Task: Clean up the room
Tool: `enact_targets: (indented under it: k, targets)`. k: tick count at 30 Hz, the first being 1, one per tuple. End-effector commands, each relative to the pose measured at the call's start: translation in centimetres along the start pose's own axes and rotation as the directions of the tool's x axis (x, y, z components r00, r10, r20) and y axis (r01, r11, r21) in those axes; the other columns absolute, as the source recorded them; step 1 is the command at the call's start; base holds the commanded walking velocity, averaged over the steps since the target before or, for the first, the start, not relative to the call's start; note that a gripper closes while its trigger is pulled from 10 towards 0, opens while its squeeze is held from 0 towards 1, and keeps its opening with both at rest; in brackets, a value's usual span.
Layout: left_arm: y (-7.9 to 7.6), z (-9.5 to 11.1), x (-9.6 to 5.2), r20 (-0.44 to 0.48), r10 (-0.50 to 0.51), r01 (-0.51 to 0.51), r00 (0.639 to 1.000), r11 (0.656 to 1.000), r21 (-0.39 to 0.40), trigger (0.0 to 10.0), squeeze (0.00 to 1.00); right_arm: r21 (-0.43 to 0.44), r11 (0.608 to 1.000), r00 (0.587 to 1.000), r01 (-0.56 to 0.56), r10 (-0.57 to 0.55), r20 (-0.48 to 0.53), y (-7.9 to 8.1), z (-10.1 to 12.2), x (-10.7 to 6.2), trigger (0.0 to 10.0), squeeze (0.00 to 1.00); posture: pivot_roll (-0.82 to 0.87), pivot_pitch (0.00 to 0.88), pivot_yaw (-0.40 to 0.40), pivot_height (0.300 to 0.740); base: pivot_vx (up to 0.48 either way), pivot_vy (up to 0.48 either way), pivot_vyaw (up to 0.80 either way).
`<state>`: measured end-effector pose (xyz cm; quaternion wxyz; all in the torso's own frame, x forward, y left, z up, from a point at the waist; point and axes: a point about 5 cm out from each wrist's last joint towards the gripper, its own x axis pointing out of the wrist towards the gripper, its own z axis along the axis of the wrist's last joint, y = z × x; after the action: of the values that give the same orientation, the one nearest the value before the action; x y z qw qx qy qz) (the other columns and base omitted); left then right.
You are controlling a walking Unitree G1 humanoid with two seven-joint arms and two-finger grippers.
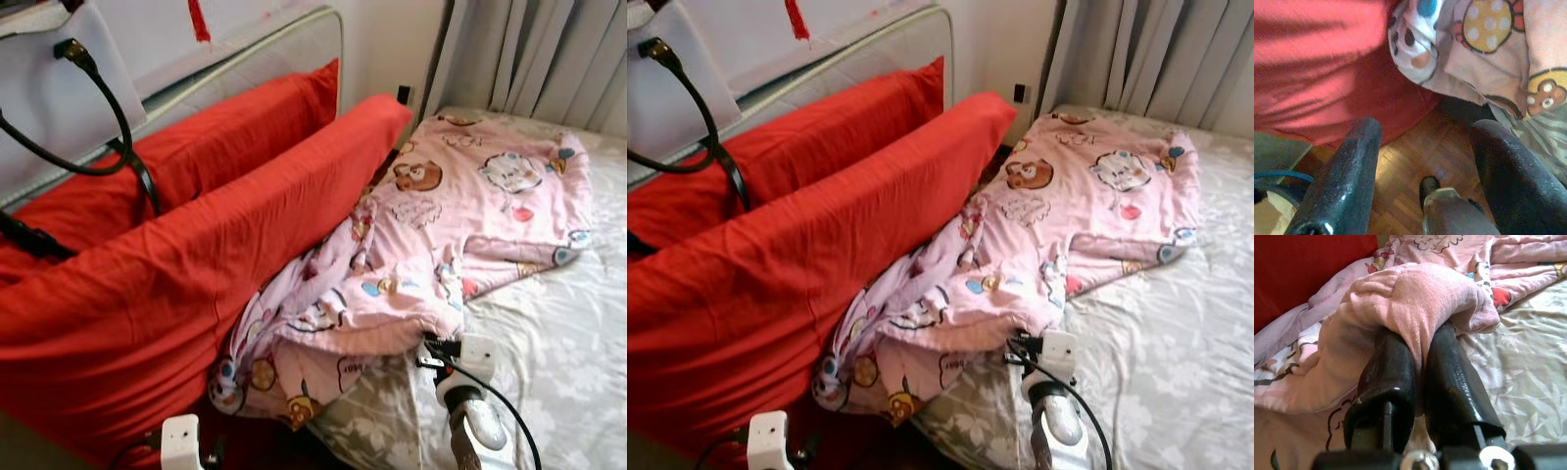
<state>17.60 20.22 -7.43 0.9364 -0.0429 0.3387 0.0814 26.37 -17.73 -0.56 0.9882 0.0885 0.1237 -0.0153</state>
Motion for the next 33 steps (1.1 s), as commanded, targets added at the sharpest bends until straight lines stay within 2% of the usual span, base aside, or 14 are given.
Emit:
enact_targets:
  k: [1, 9, 15, 26, 33]
  targets:
    - [0.5, -1.0, -0.4, -0.043, 0.022, -0.022, 0.999, 1.0, -0.001, 10.0, 0.0, -0.005, 1.0, 1.0, -0.001, 0.001, -0.004, 0.1, -0.3, -0.2, 10.0, 0.0, -0.16, 0.0, 0.033, 0.74, 0.0, 0.0, 0.0]
    - [0.7, -2.1, -0.8, -0.094, 0.028, -0.028, 0.995, 1.0, 0.002, 10.0, 0.0, -0.009, 1.0, 1.0, -0.001, 0.0, -0.003, 0.2, -0.3, -0.2, 10.0, 0.0, -0.16, 0.002, 0.035, 0.74, 0.0, 0.0, 0.0]
    - [0.7, -1.9, -0.6, -0.1, 0.049, -0.052, 0.994, 0.998, -0.023, 10.0, 0.0, -0.02, 1.0, 1.0, 0.0, 0.0, 0.004, 0.2, 0.2, 0.2, 10.0, 0.0, -0.14, 0.079, 0.012, 0.74, 0.0, 0.0, 0.0]
    - [0.7, -2.1, -0.6, -0.123, 0.054, -0.057, 0.991, 0.998, -0.023, 10.0, 0.0, -0.027, 0.999, 0.999, 0.027, -0.026, 0.024, 0.1, 0.9, 0.7, 10.0, 0.0, -0.14, 0.119, 0.012, 0.74, 0.0, 0.0, 0.0]
    - [1.0, -2.2, -0.7, -0.127, 0.053, -0.057, 0.99, 0.998, -0.021, 10.0, 0.0, -0.027, 0.999, 0.999, 0.033, -0.033, 0.025, 0.1, 1.0, 0.7, 10.0, 0.0, -0.13, 0.126, 0.015, 0.74, -0.261, 0.0, 0.0]
